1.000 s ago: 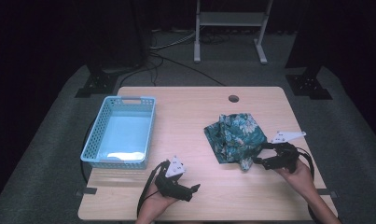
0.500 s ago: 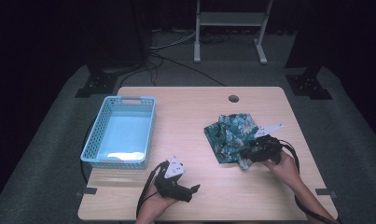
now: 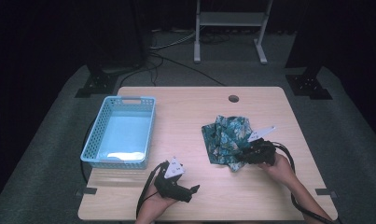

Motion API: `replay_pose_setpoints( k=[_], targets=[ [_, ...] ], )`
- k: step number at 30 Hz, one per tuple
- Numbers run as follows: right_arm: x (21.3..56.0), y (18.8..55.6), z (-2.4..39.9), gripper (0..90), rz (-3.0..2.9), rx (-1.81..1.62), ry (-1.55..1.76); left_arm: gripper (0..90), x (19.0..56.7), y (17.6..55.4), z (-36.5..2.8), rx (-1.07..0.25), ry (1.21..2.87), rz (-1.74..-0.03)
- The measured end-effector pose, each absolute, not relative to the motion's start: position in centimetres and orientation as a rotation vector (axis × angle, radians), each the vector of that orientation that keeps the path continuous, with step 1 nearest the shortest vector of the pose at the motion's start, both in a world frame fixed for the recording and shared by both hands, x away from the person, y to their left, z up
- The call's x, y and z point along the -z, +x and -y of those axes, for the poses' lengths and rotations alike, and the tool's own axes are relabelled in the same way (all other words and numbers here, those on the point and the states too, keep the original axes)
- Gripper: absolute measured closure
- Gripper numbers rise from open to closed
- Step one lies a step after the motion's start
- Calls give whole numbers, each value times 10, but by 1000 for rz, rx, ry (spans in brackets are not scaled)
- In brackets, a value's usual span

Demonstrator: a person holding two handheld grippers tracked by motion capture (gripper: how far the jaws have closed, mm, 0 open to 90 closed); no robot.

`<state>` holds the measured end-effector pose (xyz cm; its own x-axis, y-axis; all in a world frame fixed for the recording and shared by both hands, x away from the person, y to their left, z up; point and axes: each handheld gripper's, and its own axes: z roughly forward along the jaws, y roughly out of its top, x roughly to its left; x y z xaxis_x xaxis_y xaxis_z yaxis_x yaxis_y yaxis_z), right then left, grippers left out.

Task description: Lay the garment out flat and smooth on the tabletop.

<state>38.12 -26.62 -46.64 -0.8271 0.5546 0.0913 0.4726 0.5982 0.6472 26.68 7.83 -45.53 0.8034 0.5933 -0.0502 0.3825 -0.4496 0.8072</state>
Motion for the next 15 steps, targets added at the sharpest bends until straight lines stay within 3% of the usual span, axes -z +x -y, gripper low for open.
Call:
replay_pose_setpoints(
  k=[15],
  targets=[
    [468, 346, 252, 652, -2781, -1068, 727, 48, 455, 265, -74, -304, 2100, -705]
  ],
)
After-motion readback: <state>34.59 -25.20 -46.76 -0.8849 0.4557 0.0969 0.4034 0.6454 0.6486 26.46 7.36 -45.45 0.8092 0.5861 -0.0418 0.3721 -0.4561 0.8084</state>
